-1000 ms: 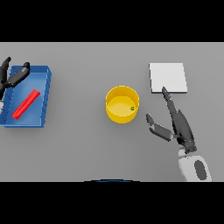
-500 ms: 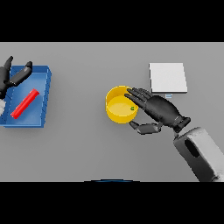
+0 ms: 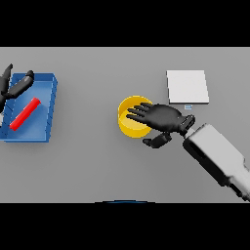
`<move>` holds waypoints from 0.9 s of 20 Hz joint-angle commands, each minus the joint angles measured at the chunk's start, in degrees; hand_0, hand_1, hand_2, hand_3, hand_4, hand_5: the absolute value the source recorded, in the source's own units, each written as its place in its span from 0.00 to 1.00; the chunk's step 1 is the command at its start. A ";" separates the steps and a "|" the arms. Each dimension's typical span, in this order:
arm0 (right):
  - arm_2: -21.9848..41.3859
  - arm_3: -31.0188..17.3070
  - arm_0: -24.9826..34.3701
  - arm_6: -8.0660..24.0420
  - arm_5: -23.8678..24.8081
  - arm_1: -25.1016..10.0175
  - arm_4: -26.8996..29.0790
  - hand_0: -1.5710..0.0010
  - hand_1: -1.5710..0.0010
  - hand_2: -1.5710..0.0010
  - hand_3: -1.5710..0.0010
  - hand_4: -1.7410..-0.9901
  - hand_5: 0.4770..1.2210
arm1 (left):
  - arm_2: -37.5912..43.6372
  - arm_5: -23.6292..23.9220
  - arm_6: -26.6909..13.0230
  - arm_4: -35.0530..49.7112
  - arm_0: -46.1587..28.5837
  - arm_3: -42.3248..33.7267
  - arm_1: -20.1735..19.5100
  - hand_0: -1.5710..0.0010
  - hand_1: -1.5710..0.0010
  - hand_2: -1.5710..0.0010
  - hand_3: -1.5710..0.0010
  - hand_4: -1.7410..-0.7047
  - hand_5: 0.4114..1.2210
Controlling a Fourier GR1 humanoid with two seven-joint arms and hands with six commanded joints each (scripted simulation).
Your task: Pick up the red beaker and tilt it to pour out 1 green nut into yellow bowl. Pick up the yellow bowl and place it on the metallic measuring scale.
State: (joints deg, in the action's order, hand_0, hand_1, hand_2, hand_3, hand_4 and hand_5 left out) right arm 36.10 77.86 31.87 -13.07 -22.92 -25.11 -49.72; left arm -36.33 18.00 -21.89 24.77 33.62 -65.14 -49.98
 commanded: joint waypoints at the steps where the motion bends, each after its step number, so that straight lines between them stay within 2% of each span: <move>1: 0.90 -1.18 1.09 -0.37 -0.21 0.18 -0.83 1.00 1.00 1.00 1.00 0.69 0.30 | 0.06 0.19 -0.06 0.09 -0.08 -0.54 -0.16 1.00 1.00 1.00 1.00 0.98 0.34; 4: 2.85 -6.08 3.94 0.41 -0.25 2.20 -2.65 1.00 1.00 1.00 1.00 0.67 0.31 | 0.52 0.19 0.14 0.63 0.13 -0.05 0.23 1.00 1.00 1.00 1.00 0.98 0.34; 7: 4.55 -8.83 6.03 -1.00 -2.47 2.12 -3.48 1.00 1.00 1.00 1.00 0.63 0.33 | 0.49 0.40 0.26 0.68 -0.74 -0.58 -0.19 1.00 1.00 1.00 1.00 0.98 0.34; 8: 4.97 -9.63 6.65 -0.36 -2.69 2.79 -3.86 1.00 1.00 1.00 1.00 0.63 0.34 | 0.68 0.35 1.01 0.83 -1.25 -1.04 -0.57 1.00 1.00 1.00 1.00 0.98 0.33; 10: 5.48 -9.83 6.99 -0.28 -4.17 3.13 -3.78 1.00 1.00 1.00 1.00 0.61 0.35 | 0.82 0.06 0.43 0.87 -0.60 -1.19 -1.02 1.00 1.00 1.00 1.00 0.99 0.34; 13: 4.90 -10.70 7.19 0.08 -4.83 3.64 -3.02 1.00 1.00 1.00 1.00 0.58 0.38 | 1.19 -0.10 1.78 1.36 -1.71 -1.34 -1.30 1.00 1.00 1.00 1.00 0.99 0.34; 15: 4.30 -11.81 7.33 1.94 -5.70 4.87 -2.38 1.00 0.99 0.99 0.97 0.54 0.45 | 1.19 -0.24 1.92 1.21 -1.26 -0.77 -1.02 1.00 1.00 1.00 1.00 0.99 0.34; 16: 4.55 -12.19 7.16 2.74 -5.92 5.45 -2.66 0.93 0.94 0.94 0.94 0.51 0.49 | 1.05 0.13 1.89 1.08 -1.27 -1.14 -0.83 1.00 1.00 1.00 1.00 0.99 0.34; 17: 4.74 -12.08 7.09 2.02 -5.83 4.92 -2.87 0.82 0.85 0.89 0.89 0.47 0.53 | 1.07 0.54 2.10 1.01 -1.83 -1.54 -1.15 1.00 1.00 1.00 1.00 0.99 0.35; 18: 5.00 -12.38 7.69 1.62 -5.69 4.97 -3.28 0.65 0.70 0.80 0.83 0.43 0.63 | 1.14 0.64 1.49 1.18 -1.67 -2.08 -1.35 1.00 1.00 1.00 1.00 0.99 0.35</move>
State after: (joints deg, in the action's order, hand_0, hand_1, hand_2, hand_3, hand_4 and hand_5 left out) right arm 41.09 65.49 39.59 -11.43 -28.58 -20.14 -53.01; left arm -35.19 18.64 -20.35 25.95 31.97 -67.23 -51.33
